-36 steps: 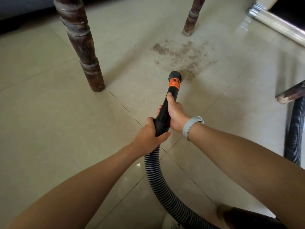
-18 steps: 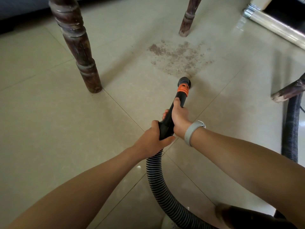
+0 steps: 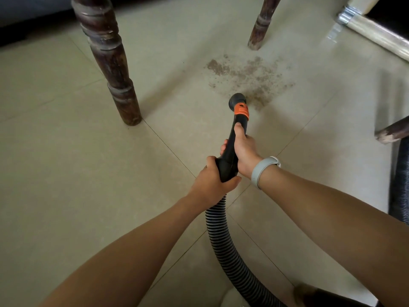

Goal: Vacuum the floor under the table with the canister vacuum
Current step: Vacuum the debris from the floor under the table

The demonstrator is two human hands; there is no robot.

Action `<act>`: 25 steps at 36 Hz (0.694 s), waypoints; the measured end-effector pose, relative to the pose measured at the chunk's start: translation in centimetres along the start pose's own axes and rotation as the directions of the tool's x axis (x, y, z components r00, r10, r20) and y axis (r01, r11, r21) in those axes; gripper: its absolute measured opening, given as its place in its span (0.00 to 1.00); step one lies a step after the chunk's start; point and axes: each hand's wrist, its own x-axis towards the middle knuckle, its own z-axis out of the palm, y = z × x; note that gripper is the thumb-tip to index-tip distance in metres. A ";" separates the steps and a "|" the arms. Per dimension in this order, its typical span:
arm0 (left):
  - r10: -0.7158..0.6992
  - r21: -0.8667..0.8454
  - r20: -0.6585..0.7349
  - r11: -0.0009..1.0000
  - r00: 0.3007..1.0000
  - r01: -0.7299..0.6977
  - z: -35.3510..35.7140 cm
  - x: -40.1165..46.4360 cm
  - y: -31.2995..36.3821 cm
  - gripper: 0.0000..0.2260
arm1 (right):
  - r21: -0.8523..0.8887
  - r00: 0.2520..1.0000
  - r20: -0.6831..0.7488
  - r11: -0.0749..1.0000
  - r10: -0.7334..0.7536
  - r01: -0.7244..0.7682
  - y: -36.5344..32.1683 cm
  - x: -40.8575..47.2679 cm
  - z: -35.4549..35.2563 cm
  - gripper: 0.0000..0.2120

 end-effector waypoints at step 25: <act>-0.117 -0.200 -0.196 0.977 0.974 0.077 -6.3 5.4 -2.2 0.19 | -0.272 0.970 0.240 0.956 -0.044 0.110 -2.5 3.6 10.4 0.18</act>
